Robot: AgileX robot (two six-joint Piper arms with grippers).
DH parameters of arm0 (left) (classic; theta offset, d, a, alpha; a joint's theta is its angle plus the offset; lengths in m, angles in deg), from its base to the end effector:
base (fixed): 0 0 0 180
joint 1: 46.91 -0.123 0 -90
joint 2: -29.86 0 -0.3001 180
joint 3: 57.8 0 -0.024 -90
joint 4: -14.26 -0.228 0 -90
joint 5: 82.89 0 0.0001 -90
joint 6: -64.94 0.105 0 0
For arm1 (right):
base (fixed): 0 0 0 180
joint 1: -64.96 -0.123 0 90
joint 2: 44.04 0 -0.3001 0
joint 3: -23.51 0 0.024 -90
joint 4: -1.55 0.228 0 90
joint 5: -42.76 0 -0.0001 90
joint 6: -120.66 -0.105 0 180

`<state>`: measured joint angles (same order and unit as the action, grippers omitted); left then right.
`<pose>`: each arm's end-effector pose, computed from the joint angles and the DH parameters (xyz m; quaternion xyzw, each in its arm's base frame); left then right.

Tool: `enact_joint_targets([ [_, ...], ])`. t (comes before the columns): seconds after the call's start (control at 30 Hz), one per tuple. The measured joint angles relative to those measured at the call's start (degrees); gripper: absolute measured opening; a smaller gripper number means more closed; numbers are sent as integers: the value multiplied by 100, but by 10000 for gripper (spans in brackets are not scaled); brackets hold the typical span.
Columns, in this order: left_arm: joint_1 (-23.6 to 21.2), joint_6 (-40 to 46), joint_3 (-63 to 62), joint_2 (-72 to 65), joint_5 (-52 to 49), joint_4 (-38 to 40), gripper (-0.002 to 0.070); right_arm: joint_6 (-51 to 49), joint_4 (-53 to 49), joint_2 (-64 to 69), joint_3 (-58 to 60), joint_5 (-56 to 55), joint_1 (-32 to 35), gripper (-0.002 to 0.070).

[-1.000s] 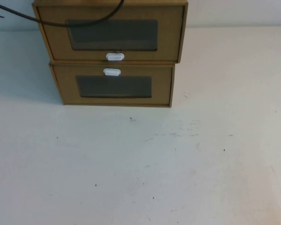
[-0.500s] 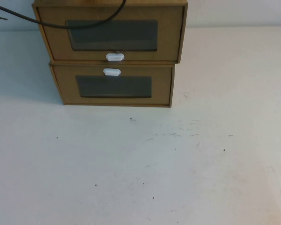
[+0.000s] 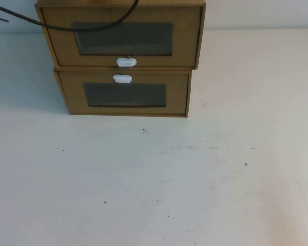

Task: Open the shoe box
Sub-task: 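Pull the top drawer of the cardboard box fully open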

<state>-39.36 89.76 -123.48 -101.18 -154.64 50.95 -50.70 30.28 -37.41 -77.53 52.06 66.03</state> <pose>0.4456 -0.1192 0.4072 0.2631 0.8436 -0.2586 0.3903 0.0320 0.0076 0.1922 0.1058 0.7222 0.1390 0.6693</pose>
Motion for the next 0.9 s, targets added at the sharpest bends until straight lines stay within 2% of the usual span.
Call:
enact_joint_targets([
  [0.1, 0, 0, 0, 0, 0, 0, -5, 0, 1087, 0, 0, -430, 0, -14],
  [0.23, 0, 0, 0, 0, 0, 0, -5, 0, 1825, 0, 0, -722, 0, -14],
  [0.4, 0, 0, -4, 0, 0, 0, -5, 0, 2416, 77, -84, -239, 0, -14],
  [0.53, 0, 0, -4, 0, 0, -11, -5, 0, 2274, 901, -764, 756, 0, -14],
  [0.67, 0, -9, -4, 0, 0, -14, -5, 0, 1603, 2076, -1689, 1847, 0, -14],
  [0.9, 0, -13, -4, 0, 0, -14, -5, 763, 1017, 3965, -3156, 3032, 0, -14],
])
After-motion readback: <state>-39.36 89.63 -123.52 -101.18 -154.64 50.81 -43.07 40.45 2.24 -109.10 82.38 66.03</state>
